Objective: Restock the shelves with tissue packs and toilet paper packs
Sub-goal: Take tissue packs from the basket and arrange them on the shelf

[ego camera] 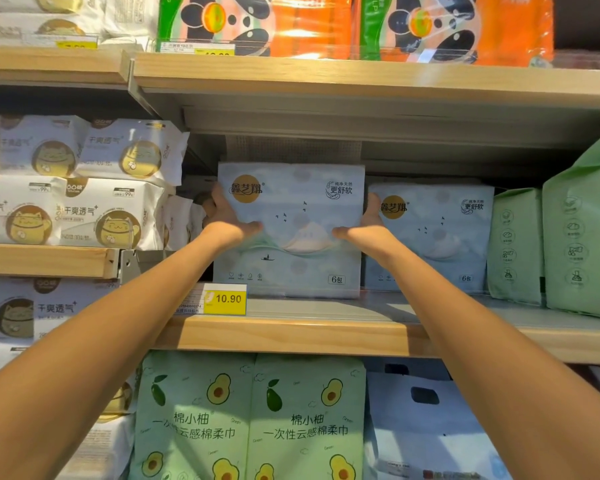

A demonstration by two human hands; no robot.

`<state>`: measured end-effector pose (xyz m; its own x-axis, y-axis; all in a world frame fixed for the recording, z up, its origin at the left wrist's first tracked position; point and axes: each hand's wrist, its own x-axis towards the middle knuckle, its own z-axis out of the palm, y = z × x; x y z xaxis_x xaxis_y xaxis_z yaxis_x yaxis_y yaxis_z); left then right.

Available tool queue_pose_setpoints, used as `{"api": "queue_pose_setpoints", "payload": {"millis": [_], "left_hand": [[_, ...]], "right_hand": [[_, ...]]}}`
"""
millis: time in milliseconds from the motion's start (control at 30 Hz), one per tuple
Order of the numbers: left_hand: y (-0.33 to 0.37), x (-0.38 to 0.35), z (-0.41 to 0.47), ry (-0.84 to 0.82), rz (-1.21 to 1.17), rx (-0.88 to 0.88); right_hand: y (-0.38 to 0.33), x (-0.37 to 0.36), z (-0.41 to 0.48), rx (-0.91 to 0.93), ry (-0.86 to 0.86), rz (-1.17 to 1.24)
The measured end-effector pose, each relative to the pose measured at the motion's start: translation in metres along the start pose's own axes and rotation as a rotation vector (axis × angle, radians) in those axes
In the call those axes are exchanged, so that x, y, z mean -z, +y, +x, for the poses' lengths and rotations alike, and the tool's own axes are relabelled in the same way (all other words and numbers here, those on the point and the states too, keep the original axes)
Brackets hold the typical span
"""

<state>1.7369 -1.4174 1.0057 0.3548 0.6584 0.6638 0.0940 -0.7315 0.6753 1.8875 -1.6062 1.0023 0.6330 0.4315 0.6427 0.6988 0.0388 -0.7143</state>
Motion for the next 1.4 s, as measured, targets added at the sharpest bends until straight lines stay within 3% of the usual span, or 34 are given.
{"api": "queue_pose_setpoints", "payload": {"millis": [300, 433, 567, 1000, 1400], "left_hand": [[0.014, 0.011, -0.016, -0.066, 0.086, 0.014], [0.028, 0.016, -0.037, -0.145, 0.254, -0.008], [0.046, 0.019, -0.062, -0.086, 0.326, -0.084], [0.097, -0.005, -0.197, -0.088, 0.234, -0.303], [0.129, -0.014, -0.355, -0.316, 0.602, -0.377]], "right_hand": [[-0.011, 0.016, -0.017, -0.01, -0.05, -0.076], [-0.017, 0.032, -0.039, 0.039, -0.025, -0.206], [-0.026, 0.05, -0.063, 0.076, -0.064, -0.25], [-0.031, 0.115, -0.169, 0.209, -0.094, -0.394], [-0.019, 0.174, -0.309, 0.255, -0.155, -0.742]]}}
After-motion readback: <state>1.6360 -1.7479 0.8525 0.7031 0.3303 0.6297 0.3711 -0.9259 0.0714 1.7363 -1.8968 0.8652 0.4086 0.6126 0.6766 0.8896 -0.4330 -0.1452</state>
